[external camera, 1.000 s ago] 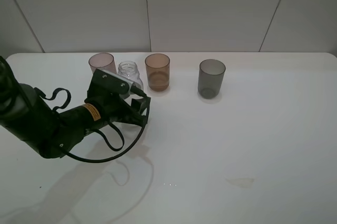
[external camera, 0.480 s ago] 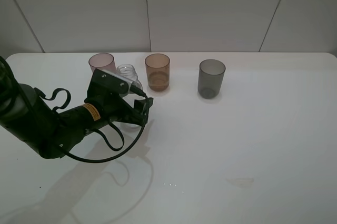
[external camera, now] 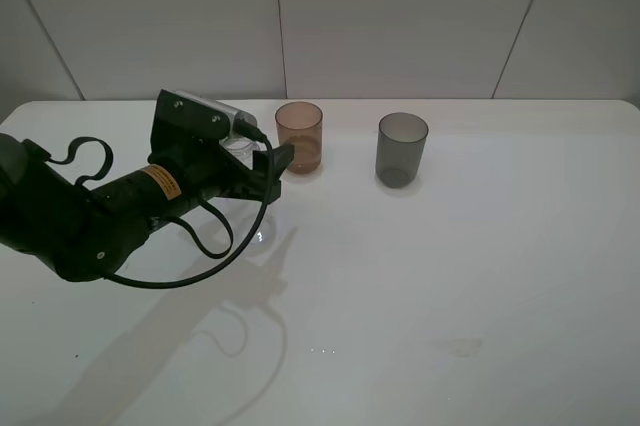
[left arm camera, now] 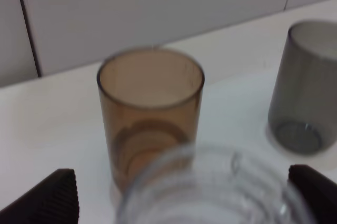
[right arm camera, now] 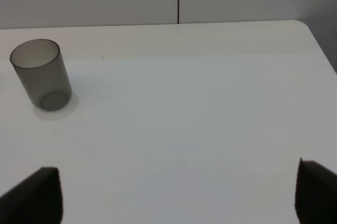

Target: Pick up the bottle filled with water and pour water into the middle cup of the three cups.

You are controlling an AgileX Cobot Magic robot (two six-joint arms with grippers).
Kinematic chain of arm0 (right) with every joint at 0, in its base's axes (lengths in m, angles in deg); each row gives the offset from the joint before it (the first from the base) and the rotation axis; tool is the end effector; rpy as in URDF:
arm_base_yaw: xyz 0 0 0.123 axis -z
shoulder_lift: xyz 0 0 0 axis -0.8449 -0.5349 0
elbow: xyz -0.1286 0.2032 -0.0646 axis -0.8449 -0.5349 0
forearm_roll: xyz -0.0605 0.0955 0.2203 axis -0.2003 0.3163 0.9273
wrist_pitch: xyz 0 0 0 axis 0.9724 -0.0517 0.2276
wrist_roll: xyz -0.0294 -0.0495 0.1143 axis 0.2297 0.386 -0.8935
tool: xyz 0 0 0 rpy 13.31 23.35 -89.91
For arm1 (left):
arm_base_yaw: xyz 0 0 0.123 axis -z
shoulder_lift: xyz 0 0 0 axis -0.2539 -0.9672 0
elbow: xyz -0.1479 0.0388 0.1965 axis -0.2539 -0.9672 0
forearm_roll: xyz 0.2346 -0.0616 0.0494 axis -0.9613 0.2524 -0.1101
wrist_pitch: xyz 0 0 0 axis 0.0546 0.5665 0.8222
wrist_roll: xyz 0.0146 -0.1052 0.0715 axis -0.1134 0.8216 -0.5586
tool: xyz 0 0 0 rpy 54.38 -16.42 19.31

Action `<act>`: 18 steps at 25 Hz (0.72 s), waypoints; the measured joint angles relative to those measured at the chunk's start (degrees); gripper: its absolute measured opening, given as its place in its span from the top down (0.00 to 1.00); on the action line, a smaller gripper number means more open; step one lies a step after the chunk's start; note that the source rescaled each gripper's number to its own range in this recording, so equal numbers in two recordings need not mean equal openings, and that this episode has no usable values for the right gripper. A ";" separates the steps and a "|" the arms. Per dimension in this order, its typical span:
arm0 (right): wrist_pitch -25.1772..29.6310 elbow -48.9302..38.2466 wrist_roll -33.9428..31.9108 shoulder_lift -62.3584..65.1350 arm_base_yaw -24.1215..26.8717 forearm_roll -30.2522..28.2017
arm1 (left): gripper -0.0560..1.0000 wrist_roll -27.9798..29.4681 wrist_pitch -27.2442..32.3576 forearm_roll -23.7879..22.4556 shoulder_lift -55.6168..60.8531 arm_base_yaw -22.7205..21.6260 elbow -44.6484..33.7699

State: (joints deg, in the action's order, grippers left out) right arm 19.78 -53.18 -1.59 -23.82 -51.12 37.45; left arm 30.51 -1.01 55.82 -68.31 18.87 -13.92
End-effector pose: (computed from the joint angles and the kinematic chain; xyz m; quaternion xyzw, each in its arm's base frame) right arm 0.0577 -0.0066 0.2645 0.0426 0.8470 -0.0338 0.5288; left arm 0.2789 -0.1852 0.0881 0.1975 0.7231 -0.2079 0.6284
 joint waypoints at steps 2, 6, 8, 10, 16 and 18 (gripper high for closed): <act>0.00 0.00 0.00 0.00 0.00 0.00 | 0.00 0.02 0.00 0.00 3.86 0.00 -0.06; 0.00 0.00 0.00 0.00 0.00 0.00 | 0.00 2.95 3.91 0.84 14.14 0.00 -0.18; 0.00 0.00 0.00 0.00 0.00 0.00 | 0.00 3.79 10.18 2.78 21.10 0.00 -0.21; 0.00 0.00 0.00 0.00 0.00 0.00 | 0.00 3.21 19.98 5.99 27.95 0.00 0.26; 0.00 0.00 0.00 0.00 0.00 0.00 | 0.00 -9.02 55.10 9.27 47.46 -0.17 4.84; 0.00 0.00 0.00 0.00 0.00 0.00 | 0.00 -12.16 67.37 9.20 53.58 -0.82 6.96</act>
State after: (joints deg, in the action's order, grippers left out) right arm 19.78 -53.18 -1.59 -23.82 -51.12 37.45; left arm 18.35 66.37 65.02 -14.73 18.05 -6.96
